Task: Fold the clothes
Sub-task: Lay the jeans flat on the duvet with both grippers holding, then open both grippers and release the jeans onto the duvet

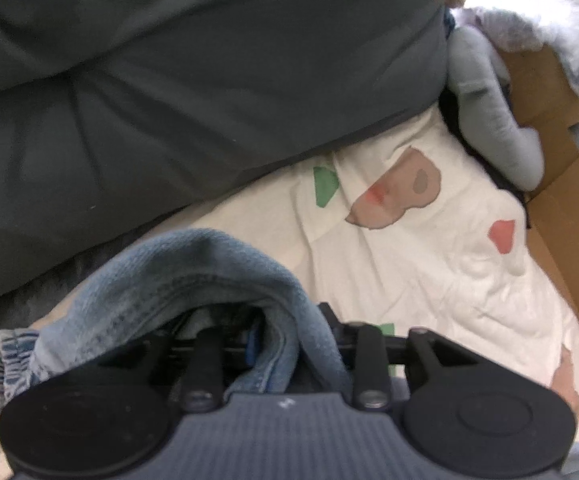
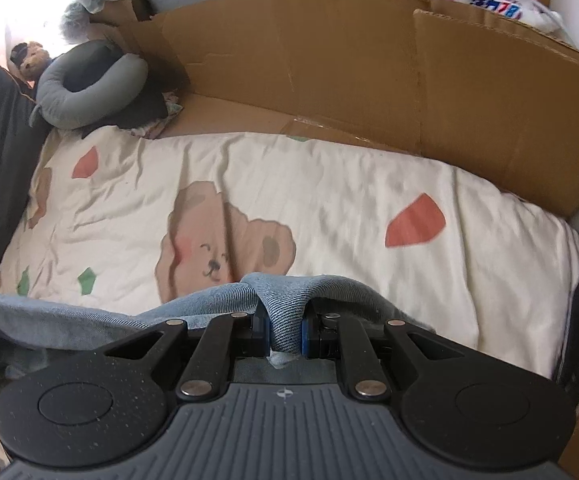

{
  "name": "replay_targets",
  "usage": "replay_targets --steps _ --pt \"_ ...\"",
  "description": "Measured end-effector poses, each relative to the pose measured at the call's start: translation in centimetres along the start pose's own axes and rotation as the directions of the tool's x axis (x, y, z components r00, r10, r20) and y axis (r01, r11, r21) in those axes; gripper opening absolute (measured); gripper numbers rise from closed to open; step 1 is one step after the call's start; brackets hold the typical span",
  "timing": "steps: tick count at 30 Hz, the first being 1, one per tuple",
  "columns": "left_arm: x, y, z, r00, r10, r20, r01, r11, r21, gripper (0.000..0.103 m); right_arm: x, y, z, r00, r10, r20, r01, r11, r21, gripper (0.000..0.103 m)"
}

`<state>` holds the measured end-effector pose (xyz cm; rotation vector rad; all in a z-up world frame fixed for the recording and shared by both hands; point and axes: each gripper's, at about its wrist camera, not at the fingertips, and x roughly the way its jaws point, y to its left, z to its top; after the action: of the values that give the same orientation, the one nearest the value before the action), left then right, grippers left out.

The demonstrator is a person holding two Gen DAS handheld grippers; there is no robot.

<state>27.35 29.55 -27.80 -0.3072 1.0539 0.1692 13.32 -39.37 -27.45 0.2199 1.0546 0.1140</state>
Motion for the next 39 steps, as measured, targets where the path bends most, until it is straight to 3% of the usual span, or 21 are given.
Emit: replay_targets --steps 10,12,13,15,16,17,24,30,36,39 --pt "6.0 -1.1 3.1 0.993 0.059 -0.104 -0.061 0.998 -0.008 0.035 4.4 0.3 2.4 0.999 -0.038 -0.027 0.036 0.998 -0.048 0.013" --pt "6.0 -1.7 3.8 0.993 0.070 -0.096 -0.070 0.998 -0.004 0.035 5.3 0.3 2.9 0.999 -0.047 -0.028 0.045 0.998 -0.048 0.013" --pt "5.8 -2.1 4.2 0.994 0.070 -0.084 -0.070 0.998 0.002 0.038 5.8 0.3 3.2 0.998 -0.053 -0.027 0.052 0.998 -0.048 0.013" --pt "4.4 -3.2 5.0 0.999 0.035 -0.022 -0.034 0.998 0.056 0.056 6.4 0.6 3.9 0.998 -0.067 -0.015 0.066 0.996 -0.058 0.013" --pt "3.8 -3.7 5.3 1.000 0.019 -0.001 -0.019 0.996 0.086 0.071 6.7 0.8 4.3 0.997 -0.075 -0.005 0.074 0.995 -0.067 0.013" --pt "3.3 -4.2 5.5 1.000 0.016 0.005 -0.017 0.994 0.110 0.073 6.9 1.0 4.7 0.997 -0.082 0.006 0.082 0.994 -0.076 0.013" --pt "1.5 -4.2 5.7 1.000 0.005 -0.002 -0.005 0.990 0.141 0.073 9.1 2.8 9.0 0.989 -0.130 0.067 0.135 0.987 -0.091 0.013" --pt "-0.1 -2.2 4.3 1.000 0.016 -0.004 -0.015 0.994 0.106 0.073 10.4 4.3 12.3 0.973 -0.185 0.137 0.202 0.971 -0.127 0.013" --pt "-2.0 -0.3 2.4 1.000 0.003 -0.009 -0.003 0.996 0.089 0.073 12.3 5.4 15.2 0.966 -0.234 0.105 0.247 0.961 -0.125 0.013" --pt "-2.8 0.4 1.5 1.000 -0.012 -0.021 0.013 0.998 0.068 0.073 12.8 5.2 15.8 0.958 -0.268 0.099 0.274 0.960 -0.063 0.014"
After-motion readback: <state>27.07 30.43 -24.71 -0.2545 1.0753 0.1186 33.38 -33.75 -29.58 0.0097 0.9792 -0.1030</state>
